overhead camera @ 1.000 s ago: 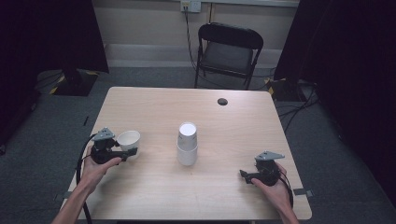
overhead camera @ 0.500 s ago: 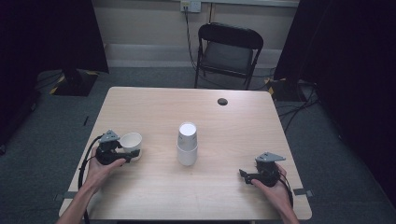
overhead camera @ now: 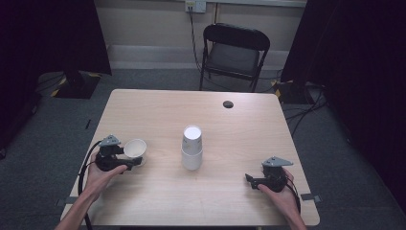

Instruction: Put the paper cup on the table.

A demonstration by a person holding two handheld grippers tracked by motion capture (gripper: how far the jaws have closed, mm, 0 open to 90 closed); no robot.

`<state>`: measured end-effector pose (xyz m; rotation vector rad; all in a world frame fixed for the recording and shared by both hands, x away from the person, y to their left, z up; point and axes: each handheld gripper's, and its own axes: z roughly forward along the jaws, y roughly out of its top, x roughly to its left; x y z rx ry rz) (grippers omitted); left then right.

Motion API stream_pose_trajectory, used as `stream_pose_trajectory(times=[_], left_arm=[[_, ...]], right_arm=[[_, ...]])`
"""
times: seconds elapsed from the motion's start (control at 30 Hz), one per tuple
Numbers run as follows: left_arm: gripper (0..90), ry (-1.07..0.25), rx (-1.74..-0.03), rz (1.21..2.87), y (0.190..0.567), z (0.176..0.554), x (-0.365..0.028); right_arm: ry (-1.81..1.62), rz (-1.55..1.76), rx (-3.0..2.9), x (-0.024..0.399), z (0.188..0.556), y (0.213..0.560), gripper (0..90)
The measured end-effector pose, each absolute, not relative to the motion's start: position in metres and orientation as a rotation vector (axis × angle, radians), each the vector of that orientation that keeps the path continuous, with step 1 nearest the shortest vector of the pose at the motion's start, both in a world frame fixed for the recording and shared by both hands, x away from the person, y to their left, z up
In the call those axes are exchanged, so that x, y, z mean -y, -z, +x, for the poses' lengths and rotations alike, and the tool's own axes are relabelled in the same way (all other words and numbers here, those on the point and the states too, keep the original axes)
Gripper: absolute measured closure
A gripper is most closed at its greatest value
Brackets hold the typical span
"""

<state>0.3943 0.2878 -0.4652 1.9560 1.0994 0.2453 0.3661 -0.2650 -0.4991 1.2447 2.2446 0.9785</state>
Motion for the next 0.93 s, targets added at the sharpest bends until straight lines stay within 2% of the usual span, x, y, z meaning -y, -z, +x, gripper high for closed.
stream_pose_trajectory(times=[0.07, 0.1, 0.2, 0.3, 0.53, 0.67, 0.73, 0.93], left_arm=[[20.9, -0.249, -1.092, 1.961, 0.463, 0.389, -0.287], [21.1, -0.301, -1.074, 1.973, 0.462, 0.380, -0.288], [19.4, -0.262, -1.085, 1.989, 0.463, 0.374, -0.291], [21.4, -0.331, -1.091, 2.025, 0.470, 0.356, -0.299], [23.3, -0.360, -1.189, 2.116, 0.488, 0.349, -0.300], [20.4, -0.459, -1.156, 2.119, 0.495, 0.347, -0.297], [13.7, -0.492, -1.130, 2.077, 0.501, 0.347, -0.296], [12.4, -0.490, -1.136, 2.073, 0.501, 0.348, -0.296]], right_arm=[[-0.978, 1.245, -2.245, 0.265, 0.366, 0.499, 13.6], [-0.978, 1.246, -2.245, 0.265, 0.366, 0.499, 13.5], [-0.979, 1.245, -2.246, 0.265, 0.366, 0.499, 13.5], [-0.979, 1.245, -2.246, 0.265, 0.366, 0.499, 13.5], [-0.979, 1.245, -2.245, 0.265, 0.366, 0.499, 13.5], [-0.979, 1.245, -2.245, 0.265, 0.366, 0.499, 13.5], [-0.979, 1.245, -2.245, 0.265, 0.366, 0.499, 13.5], [-0.978, 1.245, -2.245, 0.265, 0.366, 0.499, 13.5]])
